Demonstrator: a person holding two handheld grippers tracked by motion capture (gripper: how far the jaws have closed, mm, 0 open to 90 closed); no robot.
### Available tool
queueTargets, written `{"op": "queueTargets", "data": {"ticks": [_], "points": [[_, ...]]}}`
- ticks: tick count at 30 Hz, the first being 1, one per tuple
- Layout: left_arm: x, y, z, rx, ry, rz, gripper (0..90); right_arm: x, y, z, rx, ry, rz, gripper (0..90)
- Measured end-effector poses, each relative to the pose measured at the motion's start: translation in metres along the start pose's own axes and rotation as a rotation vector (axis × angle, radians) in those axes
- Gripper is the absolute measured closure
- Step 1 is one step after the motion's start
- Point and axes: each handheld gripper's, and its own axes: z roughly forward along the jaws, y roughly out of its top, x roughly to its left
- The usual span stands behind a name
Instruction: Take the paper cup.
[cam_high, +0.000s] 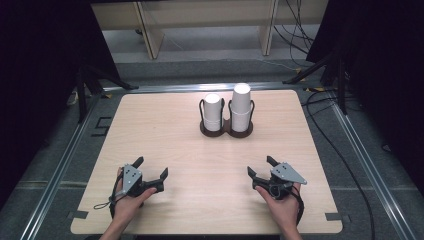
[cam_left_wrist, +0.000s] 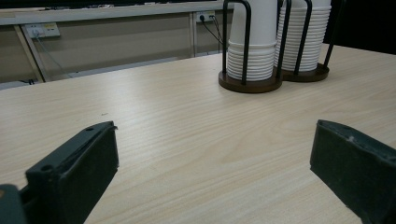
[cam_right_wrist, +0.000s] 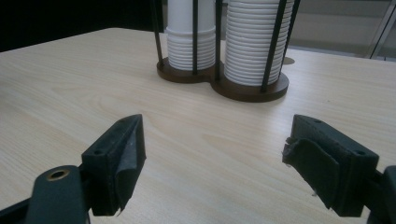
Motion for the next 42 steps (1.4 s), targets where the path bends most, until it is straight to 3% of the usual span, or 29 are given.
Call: {"op": "queueTargets", "data": {"ticks": [2,4,6,9,10,11,13,14,16,17,19,22,25,26,27,29,30,31,32,35,36,38,39,42], "points": [[0.000,0.000,0.000,0.002,0.004,0.000,1.6,-0.002,0.000,0.001,-0.011,0.011,-0.019,19.8],[0.000,0.000,0.003,-0.015,-0.001,0.000,2.4,-0.003,0.000,0.000,-0.019,0.023,-0.004,20.7],[-0.001,0.000,0.002,0.007,0.009,-0.004,2.5,-0.007,0.000,-0.001,-0.039,0.017,-0.015,21.9],[0.000,0.001,0.006,-0.008,-0.014,0.005,2.5,-0.009,0.000,-0.001,-0.054,0.011,0.006,22.6],[-0.001,0.002,0.006,0.012,-0.014,0.012,2.5,-0.009,0.002,-0.002,-0.045,0.021,0.024,22.9],[-0.001,0.003,0.008,0.004,-0.022,0.010,2.7,-0.010,0.005,-0.003,-0.059,0.005,-0.001,23.4],[-0.003,0.006,0.010,0.013,-0.042,0.001,4.2,-0.009,0.010,-0.003,-0.078,0.018,0.004,24.2],[-0.004,0.008,0.011,0.014,-0.051,0.017,4.2,-0.007,0.012,-0.003,-0.084,0.022,0.016,24.4],[-0.005,0.013,0.018,-0.013,-0.065,0.034,5.1,-0.005,0.019,-0.001,-0.096,0.031,-0.013,24.9],[-0.005,0.013,0.018,-0.013,-0.065,0.034,5.3,-0.003,0.020,0.000,-0.092,0.050,0.012,25.1],[-0.005,0.017,0.020,0.000,-0.064,0.047,5.8,-0.002,0.021,-0.001,-0.088,0.039,0.002,25.2],[-0.005,0.022,0.030,-0.023,-0.080,0.052,6.9,0.000,0.025,0.003,-0.098,0.044,-0.002,26.0],[-0.007,0.026,0.039,-0.009,-0.098,0.082,8.4,-0.001,0.032,0.009,-0.100,0.052,-0.004,27.2],[-0.009,0.026,0.043,-0.013,-0.106,0.085,8.9,-0.002,0.034,0.011,-0.102,0.030,-0.029,27.4],[-0.011,0.027,0.052,-0.001,-0.121,0.095,9.6,0.000,0.036,0.013,-0.109,0.042,-0.012,27.7],[-0.012,0.027,0.056,0.002,-0.126,0.102,10.3,0.000,0.038,0.015,-0.110,0.052,-0.008,27.9],[-0.014,0.028,0.065,0.009,-0.142,0.106,11.5,0.001,0.043,0.020,-0.128,0.051,-0.037,28.5],[-0.014,0.028,0.065,0.009,-0.142,0.106,11.9,0.003,0.045,0.020,-0.103,0.054,-0.023,28.7],[-0.016,0.029,0.069,0.017,-0.148,0.108,12.6,0.003,0.047,0.023,-0.113,0.055,-0.041,29.0],[-0.019,0.031,0.082,0.025,-0.172,0.112,13.4,0.005,0.052,0.026,-0.108,0.053,-0.027,29.3],[-0.021,0.032,0.087,0.036,-0.175,0.123,13.5,0.003,0.054,0.030,-0.130,0.050,-0.062,29.5],[-0.023,0.034,0.096,0.039,-0.187,0.133,13.7,0.005,0.058,0.033,-0.112,0.069,-0.034,29.9],[-0.024,0.036,0.100,0.044,-0.185,0.140,13.8,0.004,0.062,0.036,-0.132,0.069,-0.060,30.1],[-0.027,0.041,0.113,0.048,-0.191,0.151,13.9,0.005,0.067,0.041,-0.128,0.071,-0.041,31.0]]}}
